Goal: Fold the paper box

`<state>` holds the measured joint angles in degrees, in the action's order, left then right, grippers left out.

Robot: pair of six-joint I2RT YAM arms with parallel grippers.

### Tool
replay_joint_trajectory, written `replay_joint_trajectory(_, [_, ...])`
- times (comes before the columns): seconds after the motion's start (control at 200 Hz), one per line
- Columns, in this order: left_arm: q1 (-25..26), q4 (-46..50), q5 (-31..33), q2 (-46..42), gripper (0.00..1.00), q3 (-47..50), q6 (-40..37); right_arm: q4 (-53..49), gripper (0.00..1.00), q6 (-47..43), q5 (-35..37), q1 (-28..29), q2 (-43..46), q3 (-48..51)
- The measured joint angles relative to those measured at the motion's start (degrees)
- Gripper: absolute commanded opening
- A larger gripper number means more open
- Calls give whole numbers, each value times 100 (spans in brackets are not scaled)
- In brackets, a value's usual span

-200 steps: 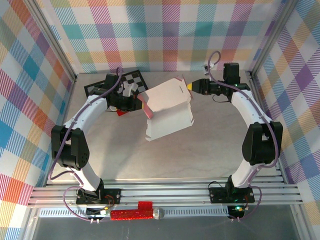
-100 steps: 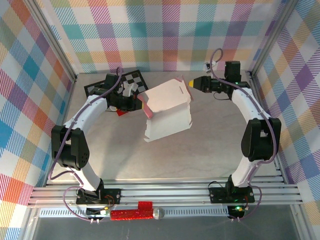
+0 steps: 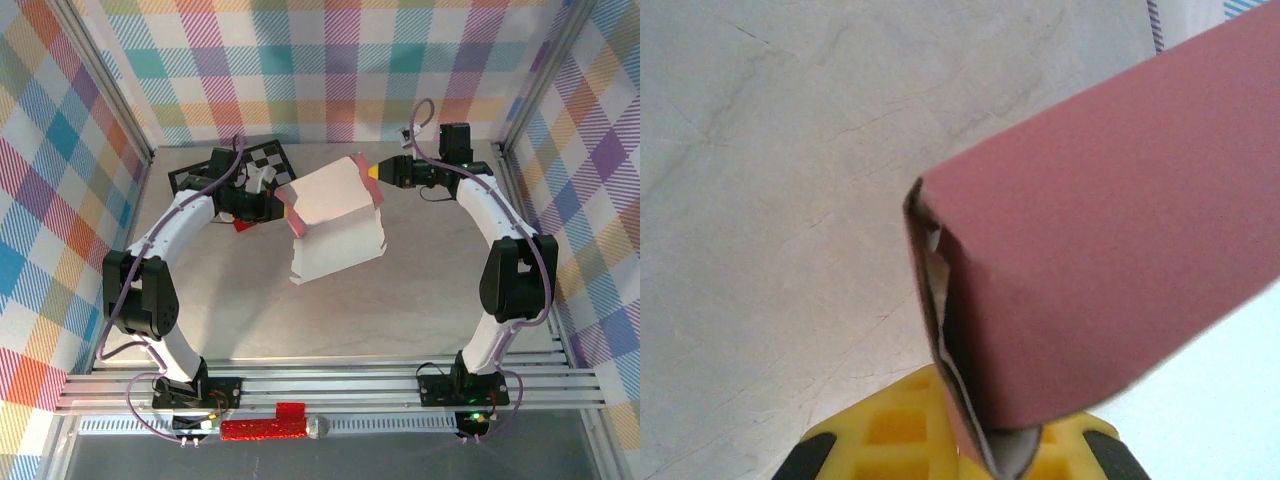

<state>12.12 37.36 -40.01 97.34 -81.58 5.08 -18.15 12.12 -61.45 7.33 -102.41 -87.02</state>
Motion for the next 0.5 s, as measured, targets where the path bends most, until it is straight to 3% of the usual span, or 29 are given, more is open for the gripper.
replay_joint_trajectory(0.245, [0,2,15,0,0,0,0,-297,40,-297,337,221,13,-4])
replay_joint_trajectory(0.5, [-4,2,55,2,0,0,0,-638,35,-721,1178,409,258,-31])
